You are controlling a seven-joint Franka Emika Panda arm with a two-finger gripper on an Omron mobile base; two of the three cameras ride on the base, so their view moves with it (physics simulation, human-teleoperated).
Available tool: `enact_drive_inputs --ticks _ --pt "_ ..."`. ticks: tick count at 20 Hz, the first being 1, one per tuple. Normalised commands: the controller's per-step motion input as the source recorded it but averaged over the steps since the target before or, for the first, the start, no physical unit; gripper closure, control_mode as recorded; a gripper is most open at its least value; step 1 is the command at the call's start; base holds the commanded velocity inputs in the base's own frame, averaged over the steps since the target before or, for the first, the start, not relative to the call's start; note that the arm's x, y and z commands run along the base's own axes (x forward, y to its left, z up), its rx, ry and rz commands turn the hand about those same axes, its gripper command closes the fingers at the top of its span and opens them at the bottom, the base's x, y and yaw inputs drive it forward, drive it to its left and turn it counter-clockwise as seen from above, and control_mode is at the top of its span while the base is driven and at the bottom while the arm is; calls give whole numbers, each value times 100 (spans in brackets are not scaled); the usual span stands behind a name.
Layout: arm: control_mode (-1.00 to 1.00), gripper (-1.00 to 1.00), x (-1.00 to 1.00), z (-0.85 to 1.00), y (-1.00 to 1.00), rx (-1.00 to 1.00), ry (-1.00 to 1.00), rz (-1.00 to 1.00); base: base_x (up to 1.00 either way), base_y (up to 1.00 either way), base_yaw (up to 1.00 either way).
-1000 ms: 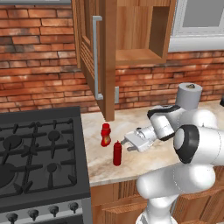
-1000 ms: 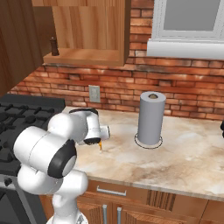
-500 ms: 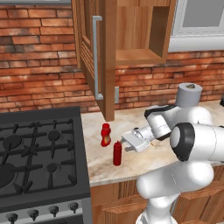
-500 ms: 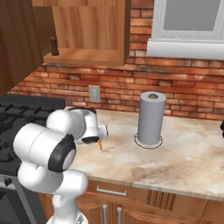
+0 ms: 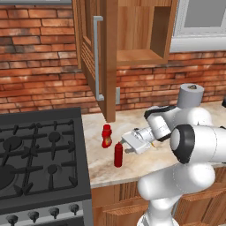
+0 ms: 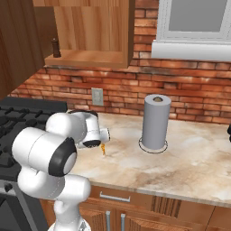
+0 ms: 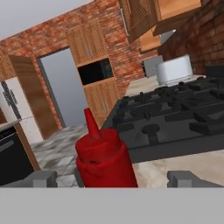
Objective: There are various items on the counter. Only move the condiments/shakers into the cabinet.
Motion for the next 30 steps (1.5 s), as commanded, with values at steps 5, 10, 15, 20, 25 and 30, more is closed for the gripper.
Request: enact_drive_inputs --ticks 5,10,15,20,25,30 --pt "-100 -100 -2 0 3 0 -2 0 0 0 0" --pt "-100 -100 -9 -1 7 0 0 0 0 0 0" --pt "-100 -100 -13 0 7 0 0 0 0 0 0" --pt "-100 -100 -2 -1 12 0 0 0 0 0 0" --pt "-100 -100 0 -5 21 0 0 0 0 0 0" --pt "-100 100 0 -11 23 0 0 0 0 0 0"
